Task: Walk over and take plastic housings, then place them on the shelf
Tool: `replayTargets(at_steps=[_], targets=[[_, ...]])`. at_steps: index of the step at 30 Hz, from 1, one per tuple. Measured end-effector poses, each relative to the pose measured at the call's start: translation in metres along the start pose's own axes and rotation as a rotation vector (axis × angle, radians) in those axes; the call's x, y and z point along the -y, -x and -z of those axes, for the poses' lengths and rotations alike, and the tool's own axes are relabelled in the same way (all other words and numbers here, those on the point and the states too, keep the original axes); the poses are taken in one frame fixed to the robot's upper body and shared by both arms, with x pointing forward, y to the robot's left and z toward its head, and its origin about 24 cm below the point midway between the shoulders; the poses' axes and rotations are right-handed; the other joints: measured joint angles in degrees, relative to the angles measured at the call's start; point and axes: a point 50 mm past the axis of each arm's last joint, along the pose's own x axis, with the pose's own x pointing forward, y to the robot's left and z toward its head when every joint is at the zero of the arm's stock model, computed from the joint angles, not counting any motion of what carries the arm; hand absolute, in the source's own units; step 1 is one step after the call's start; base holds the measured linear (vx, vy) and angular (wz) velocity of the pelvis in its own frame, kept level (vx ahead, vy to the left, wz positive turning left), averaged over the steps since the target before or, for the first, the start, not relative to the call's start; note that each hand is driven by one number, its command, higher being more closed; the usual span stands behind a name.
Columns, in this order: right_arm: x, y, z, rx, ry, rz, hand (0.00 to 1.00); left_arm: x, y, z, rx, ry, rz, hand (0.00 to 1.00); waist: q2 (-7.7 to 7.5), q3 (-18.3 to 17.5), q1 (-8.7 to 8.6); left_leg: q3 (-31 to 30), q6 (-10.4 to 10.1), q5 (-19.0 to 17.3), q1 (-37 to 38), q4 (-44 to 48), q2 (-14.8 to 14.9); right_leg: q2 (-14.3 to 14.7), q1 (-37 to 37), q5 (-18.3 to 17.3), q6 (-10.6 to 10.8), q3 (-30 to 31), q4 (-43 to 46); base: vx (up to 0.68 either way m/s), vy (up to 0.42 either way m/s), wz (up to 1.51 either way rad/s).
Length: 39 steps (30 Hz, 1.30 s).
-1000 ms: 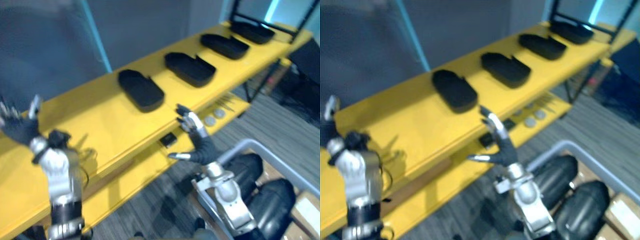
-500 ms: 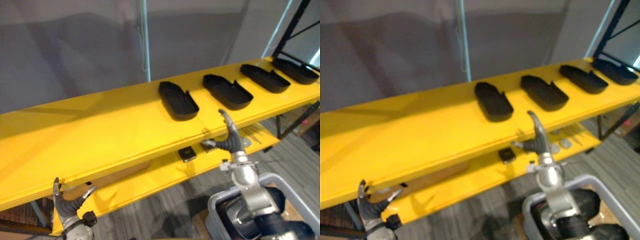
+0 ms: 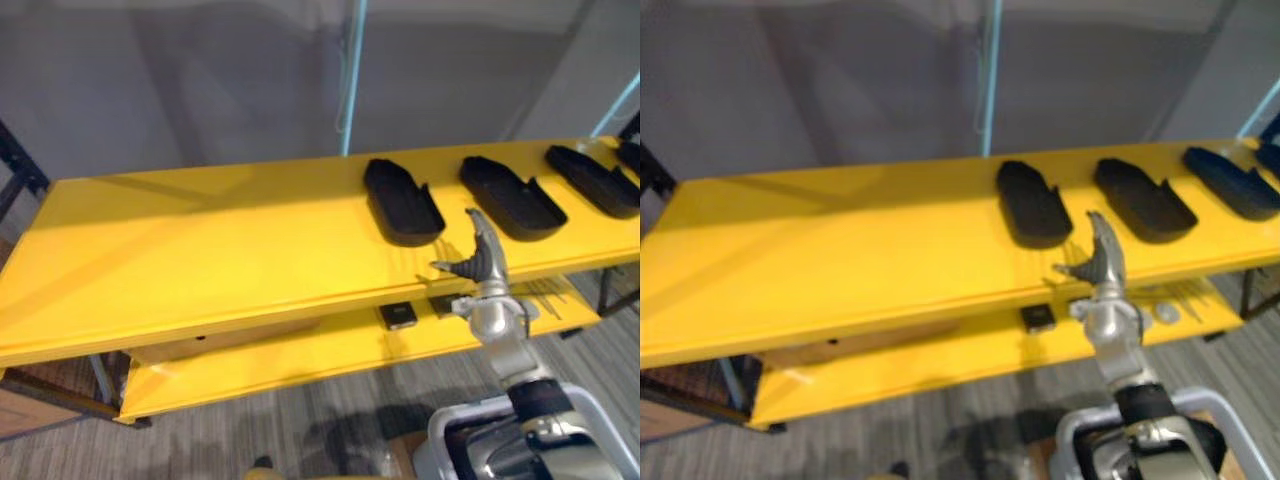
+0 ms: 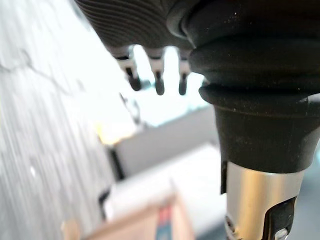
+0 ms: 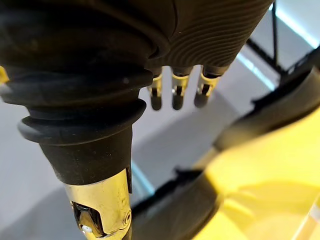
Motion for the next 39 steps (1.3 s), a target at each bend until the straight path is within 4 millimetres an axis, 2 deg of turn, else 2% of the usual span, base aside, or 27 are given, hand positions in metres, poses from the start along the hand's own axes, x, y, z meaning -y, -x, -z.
replayTargets(at_steps=[2,5,7,8,10,13,15,19,21,24,27,32,34,39], targets=[[-0.003,-0.002,-0.003,-0.006,0.003,-0.027,0.0,0.001,-0.002,0.009,-0.066,-0.027,0.007,0.0,-0.14,-0.1,-0.11,0.0,-0.1,0.1,0.0,0.1,0.1,0.1,0.0,0.0,0.0,0.0,0.0,0.0,0.0,0.0],[-0.003,-0.013,-0.015,0.013,-0.01,-0.049,0.0,0.004,0.004,0.035,-0.227,-0.128,0.141,0.0,-0.59,-0.1,-0.43,0.2,-0.3,0.4,0.3,0.3,0.2,0.2,0.0,0.0,0.0,0.2,0.2,0.0,-0.007,-0.04],[-0.009,-0.018,-0.018,0.006,-0.015,-0.089,0.0,0.014,0.021,0.053,-0.359,-0.191,0.399,0.0,-1.34,0.3,-0.37,0.4,-0.4,0.6,0.7,0.3,0.3,0.2,0.0,0.0,0.0,0.4,0.4,-0.02,-0.01,-0.06],[-0.011,-0.019,-0.018,0.005,-0.013,-0.103,0.0,0.016,0.027,0.058,-0.385,-0.212,0.475,0.0,-1.44,0.5,-0.38,0.4,-0.4,0.7,0.7,0.3,0.3,0.1,-0.1,0.1,0.0,0.4,0.5,-0.05,-0.009,0.01],[-0.016,-0.02,-0.016,-0.004,0.024,-0.16,0.0,0.026,0.055,0.071,-0.458,-0.288,0.785,0.0,-1.61,2.1,-0.33,0.3,-0.2,1.0,0.7,0.3,0.1,-0.3,-0.1,0.1,0.1,0.5,1.0,-0.07,0.0,0.01],[-0.017,-0.024,-0.011,-0.024,0.065,-0.19,0.0,0.025,0.08,0.082,-0.508,-0.374,1.016,0.0,-0.84,4.0,-0.47,0.4,0.1,1.4,0.7,0.3,-0.5,-0.9,-0.3,0.2,0.4,0.7,1.2,-0.1,0.015,-0.02],[-0.011,-0.031,-0.006,-0.035,0.109,-0.19,0.0,0.022,0.094,0.087,-0.535,-0.412,1.16,0.0,0.22,5.6,-0.48,0.6,0.4,1.6,0.5,0.3,-1.0,-1.4,-1.1,0.3,0.5,0.9,1.4,-0.07,0.023,-0.05],[0.007,-0.043,-0.001,-0.027,0.161,-0.164,0.0,0.02,0.103,0.09,-0.557,-0.428,1.243,0.0,2.89,8.3,-0.52,0.4,0.7,2.3,-0.9,0.3,-1.5,-2.0,-2.5,0.9,0.8,0.9,1.8,-0.05,0.013,0.03],[0.011,-0.046,-0.007,0.025,0.171,-0.174,0.0,0.016,0.101,0.091,-0.567,-0.432,1.24,0.0,3.03,9.1,-0.98,0.4,0.7,2.5,-1.4,0.3,-1.5,-2.0,-3.1,1.4,0.9,0.9,1.8,0.0,0.0,0.0],[0.01,-0.053,-0.017,0.072,0.222,-0.191,0.0,0.017,0.107,0.091,-0.563,-0.441,1.273,0.0,2.3,10.3,-1.97,0.4,0.7,2.5,-1.4,0.3,-1.7,-2.2,-3.1,1.5,1.0,0.9,1.9,0.0,0.0,0.0],[0.014,-0.059,-0.019,0.093,0.267,-0.165,0.0,0.019,0.115,0.091,-0.567,-0.447,1.327,0.0,2.4,11.1,-1.99,0.5,1.0,2.7,-1.7,0.3,-2.3,-2.8,-3.6,1.7,1.1,0.9,1.9,-0.05,0.012,-0.02],[0.031,-0.069,-0.028,0.147,0.373,-0.029,0.0,0.021,0.12,0.091,-0.584,-0.43,1.342,0.0,4.41,13.4,-2.07,0.2,1.0,3.2,-3.5,0.3,-2.1,-2.8,-5.0,2.1,0.9,0.9,1.9,-0.11,-0.005,0.02],[0.04,-0.073,-0.034,0.162,0.379,0.059,0.0,0.019,0.12,0.093,-0.6,-0.432,1.342,0.0,5.98,14.5,-2.06,0.3,1.0,4.0,-4.5,0.1,-1.6,-2.4,-6.1,2.6,0.8,0.8,1.9,-0.13,-0.027,-0.01],[0.048,-0.075,-0.048,0.187,0.371,0.137,0.0,0.015,0.124,0.097,-0.612,-0.469,1.372,0.0,6.76,15.8,-2.12,0.4,0.5,4.7,-5.7,0.0,-0.4,-1.2,-7.1,3.7,0.4,0.9,0.9,-0.07,-0.032,-0.02]])
